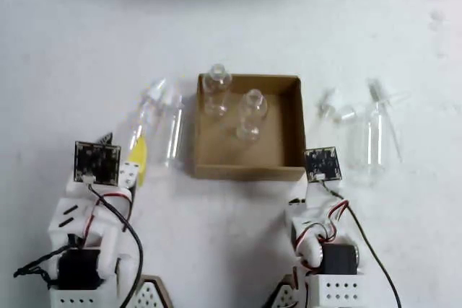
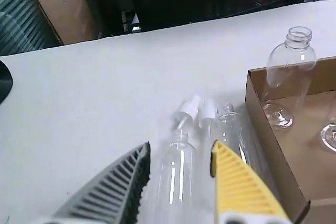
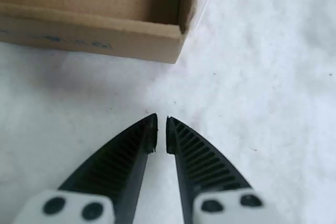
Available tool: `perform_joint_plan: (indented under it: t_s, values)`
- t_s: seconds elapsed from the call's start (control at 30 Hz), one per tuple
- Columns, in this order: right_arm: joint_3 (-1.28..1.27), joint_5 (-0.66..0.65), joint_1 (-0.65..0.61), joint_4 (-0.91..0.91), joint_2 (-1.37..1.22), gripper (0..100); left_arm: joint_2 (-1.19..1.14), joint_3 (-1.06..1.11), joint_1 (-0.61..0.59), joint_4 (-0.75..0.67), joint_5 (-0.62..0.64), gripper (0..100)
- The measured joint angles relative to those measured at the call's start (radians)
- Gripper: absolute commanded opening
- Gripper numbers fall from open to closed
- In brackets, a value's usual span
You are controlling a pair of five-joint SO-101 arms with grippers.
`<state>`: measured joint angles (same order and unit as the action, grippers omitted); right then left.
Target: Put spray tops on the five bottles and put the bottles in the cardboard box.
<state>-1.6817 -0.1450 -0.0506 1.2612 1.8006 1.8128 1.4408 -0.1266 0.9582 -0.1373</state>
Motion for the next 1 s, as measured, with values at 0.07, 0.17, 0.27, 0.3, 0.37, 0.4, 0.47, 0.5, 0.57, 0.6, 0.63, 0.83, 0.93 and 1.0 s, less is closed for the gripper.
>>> perform_joint_plan:
  t_s: [0.07,0.17,0.27,0.3,0.37,0.4,0.47,0.5,0.57,0.6,0.63,0.83,0.93,1.0]
  values:
    - [0.000,0.000,0.000,0.000,0.000,1.5,0.000,0.000,0.000,0.000,-0.028,17]
    - [0.000,0.000,0.000,0.000,0.000,1.5,0.000,-0.009,-0.008,0.003,-0.081,18]
    - [0.000,0.000,0.000,0.000,0.000,1.5,0.000,-0.037,-0.026,0.018,-0.097,18]
    - [0.000,0.000,0.000,0.000,0.000,1.5,0.002,-0.044,-0.026,0.021,-0.100,18]
    - [0.000,0.000,0.000,0.000,0.000,1.5,0.002,-0.063,-0.029,0.029,-0.114,18]
    - [0.000,0.000,0.000,0.000,0.000,1.5,0.002,-0.077,-0.029,0.035,-0.129,18]
    - [0.000,0.000,0.000,0.000,0.000,1.5,-0.014,-0.110,-0.031,0.040,-0.160,18]
    - [0.000,0.000,0.000,0.000,0.000,1.5,-0.043,-0.133,-0.031,0.040,-0.170,18]
    - [0.000,0.000,0.000,0.000,0.000,1.5,-0.118,-0.189,-0.041,0.040,-0.184,18]
    - [0.000,0.000,0.000,0.000,0.000,1.5,-0.170,-0.226,-0.051,0.040,-0.186,18]
    - [0.000,0.000,0.000,0.000,0.000,1.5,-0.227,-0.265,-0.058,0.040,-0.190,18]
    - [0.000,0.000,0.000,0.000,0.000,1.5,-0.661,-0.585,-0.087,0.121,-0.190,18]
    - [0.000,0.000,0.000,0.000,0.000,1.5,-0.901,-0.779,-0.087,0.226,-0.218,18]
    - [0.000,0.000,0.000,0.000,0.000,1.5,-1.054,-0.913,-0.087,0.290,-0.247,18]
